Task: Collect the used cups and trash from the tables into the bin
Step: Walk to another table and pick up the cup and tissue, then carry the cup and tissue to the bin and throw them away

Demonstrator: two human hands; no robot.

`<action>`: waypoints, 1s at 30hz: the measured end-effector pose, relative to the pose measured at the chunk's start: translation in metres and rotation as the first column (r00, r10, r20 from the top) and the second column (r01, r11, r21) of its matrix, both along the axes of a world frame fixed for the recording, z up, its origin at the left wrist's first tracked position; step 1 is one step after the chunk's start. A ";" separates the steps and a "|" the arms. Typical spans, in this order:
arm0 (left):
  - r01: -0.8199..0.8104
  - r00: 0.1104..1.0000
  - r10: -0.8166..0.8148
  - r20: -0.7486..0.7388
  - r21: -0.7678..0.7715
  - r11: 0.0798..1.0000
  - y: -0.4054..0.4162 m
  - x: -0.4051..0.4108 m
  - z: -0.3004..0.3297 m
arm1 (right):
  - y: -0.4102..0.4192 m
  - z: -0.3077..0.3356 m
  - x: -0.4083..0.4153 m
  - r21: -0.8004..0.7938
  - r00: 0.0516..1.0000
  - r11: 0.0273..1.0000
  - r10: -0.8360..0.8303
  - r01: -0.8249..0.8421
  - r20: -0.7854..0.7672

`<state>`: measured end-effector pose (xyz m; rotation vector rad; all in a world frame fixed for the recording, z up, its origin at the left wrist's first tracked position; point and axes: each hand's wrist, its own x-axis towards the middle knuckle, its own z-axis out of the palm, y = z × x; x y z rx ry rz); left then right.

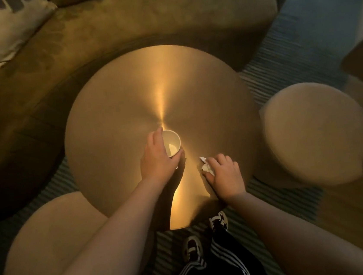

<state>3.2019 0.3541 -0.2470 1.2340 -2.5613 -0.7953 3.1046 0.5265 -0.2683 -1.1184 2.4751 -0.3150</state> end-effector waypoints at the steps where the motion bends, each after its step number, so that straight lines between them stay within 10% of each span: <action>1: 0.011 1.000 -0.011 0.005 0.009 1.000 0.008 0.000 0.006 | 0.009 0.008 -0.002 -0.019 0.999 0.999 -0.033 0.033 -0.001; 9: 0.231 0.972 -0.230 -0.051 0.022 0.973 0.095 -0.028 0.059 | 0.115 0.075 -0.023 -0.119 0.930 0.932 -0.354 0.343 -0.096; 18: 0.649 0.761 -0.647 -0.057 0.030 0.760 0.239 -0.094 0.089 | 0.281 0.110 -0.012 -0.111 0.639 0.643 -0.766 0.758 -0.076; 30: 0.816 0.578 -0.815 -0.029 0.018 0.578 0.442 -0.189 0.105 | 0.489 0.115 -0.044 -0.161 0.349 0.352 -0.936 0.922 -0.050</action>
